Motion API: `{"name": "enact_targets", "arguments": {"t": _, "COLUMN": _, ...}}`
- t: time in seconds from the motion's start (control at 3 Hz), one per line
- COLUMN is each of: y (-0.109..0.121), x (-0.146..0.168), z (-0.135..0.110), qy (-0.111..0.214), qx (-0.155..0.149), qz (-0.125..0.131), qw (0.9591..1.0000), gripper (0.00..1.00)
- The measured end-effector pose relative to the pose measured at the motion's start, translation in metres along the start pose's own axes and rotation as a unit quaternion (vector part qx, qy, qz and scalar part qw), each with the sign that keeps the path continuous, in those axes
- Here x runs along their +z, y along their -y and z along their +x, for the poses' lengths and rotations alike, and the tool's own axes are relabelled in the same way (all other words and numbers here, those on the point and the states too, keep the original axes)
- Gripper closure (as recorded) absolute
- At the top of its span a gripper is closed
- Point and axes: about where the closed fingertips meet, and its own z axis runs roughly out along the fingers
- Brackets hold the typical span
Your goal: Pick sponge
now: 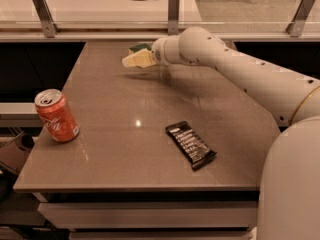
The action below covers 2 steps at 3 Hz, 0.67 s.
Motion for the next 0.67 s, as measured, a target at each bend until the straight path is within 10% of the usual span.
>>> {"name": "enact_targets", "arguments": {"t": 0.67, "y": -0.0097, "x": 0.0134, "z": 0.0069, "qy": -0.002, "qx": 0.005, "qz": -0.013, "qw": 0.9999, "gripper": 0.19}}
